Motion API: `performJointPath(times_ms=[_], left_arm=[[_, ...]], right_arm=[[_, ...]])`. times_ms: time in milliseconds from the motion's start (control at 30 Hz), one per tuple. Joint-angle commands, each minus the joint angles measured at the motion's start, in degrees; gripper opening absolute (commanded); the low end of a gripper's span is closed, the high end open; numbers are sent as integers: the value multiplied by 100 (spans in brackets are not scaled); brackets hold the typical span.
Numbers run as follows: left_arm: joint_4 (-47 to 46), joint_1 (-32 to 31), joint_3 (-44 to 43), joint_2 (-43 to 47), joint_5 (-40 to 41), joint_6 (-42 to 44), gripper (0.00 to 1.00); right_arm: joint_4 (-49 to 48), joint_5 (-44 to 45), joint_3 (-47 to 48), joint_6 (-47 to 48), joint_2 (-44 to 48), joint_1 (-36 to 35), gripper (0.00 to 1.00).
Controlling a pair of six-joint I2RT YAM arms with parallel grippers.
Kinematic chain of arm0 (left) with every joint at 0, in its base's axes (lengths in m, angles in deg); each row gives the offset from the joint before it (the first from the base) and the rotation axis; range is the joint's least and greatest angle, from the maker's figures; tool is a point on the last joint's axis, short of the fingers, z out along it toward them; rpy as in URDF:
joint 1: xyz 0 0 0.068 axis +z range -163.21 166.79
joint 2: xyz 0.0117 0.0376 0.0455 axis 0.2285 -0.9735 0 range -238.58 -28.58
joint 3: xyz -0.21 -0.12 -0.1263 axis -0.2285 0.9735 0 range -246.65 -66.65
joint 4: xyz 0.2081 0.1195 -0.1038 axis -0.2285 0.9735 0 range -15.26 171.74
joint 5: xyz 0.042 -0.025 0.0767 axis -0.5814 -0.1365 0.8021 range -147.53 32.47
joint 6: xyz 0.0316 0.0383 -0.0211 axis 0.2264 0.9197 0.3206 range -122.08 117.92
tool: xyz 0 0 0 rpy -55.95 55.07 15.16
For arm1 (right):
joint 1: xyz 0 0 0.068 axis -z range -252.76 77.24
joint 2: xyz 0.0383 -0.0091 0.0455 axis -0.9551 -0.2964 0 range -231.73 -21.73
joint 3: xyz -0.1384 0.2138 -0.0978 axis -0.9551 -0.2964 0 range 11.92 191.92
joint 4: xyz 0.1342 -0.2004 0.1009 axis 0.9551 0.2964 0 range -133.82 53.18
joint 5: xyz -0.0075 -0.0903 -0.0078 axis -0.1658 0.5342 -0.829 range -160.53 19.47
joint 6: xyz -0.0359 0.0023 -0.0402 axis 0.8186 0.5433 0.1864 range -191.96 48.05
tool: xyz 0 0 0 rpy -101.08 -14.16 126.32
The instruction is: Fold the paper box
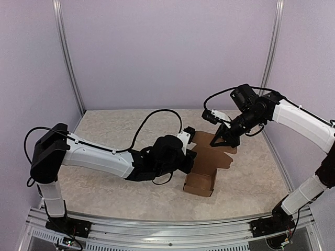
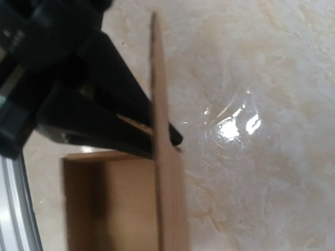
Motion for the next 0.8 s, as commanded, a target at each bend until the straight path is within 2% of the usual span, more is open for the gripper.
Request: performJointPath(times_ms=[0, 67, 167, 233, 300, 333, 400, 500, 633, 667, 767], left_arm=[[-223, -93, -392, -179, 631, -427, 14], [-118, -125, -356, -110, 591, -229, 23], [49, -214, -156, 284, 126, 398, 43], [300, -264, 46, 664, -636, 988, 55], [851, -269, 251, 1189, -1544, 1392, 65], [1133, -271, 372, 1482, -1988, 1560, 67], [1561, -250, 732, 2098, -2232, 1763, 68], [1675, 113, 1433, 3046, -2524, 1886, 64], [1278, 1231, 2358, 3863, -3311, 1745, 45], [1091, 1430, 2512, 3967, -3535, 1747, 43], [770, 1720, 2590, 3876, -4096, 1754, 48]], right_arm=[[-39, -151, 3, -104, -50, -84, 0], [-36, -42, -27, -29, -31, -67, 0], [-10, 15, -93, 113, -3, -10, 0], [20, -4, -115, 273, 11, 8, 0], [25, -64, -153, 498, 45, 8, 0], [14, -67, -187, 594, 70, 5, 0], [47, -95, -247, 842, 88, 5, 0], [71, -242, -304, 1119, 86, -9, 0], [-16, -552, -286, 1145, 69, -25, 0], [-34, -673, -266, 1151, 69, -37, 0], [-44, -825, -184, 1159, 69, -64, 0]])
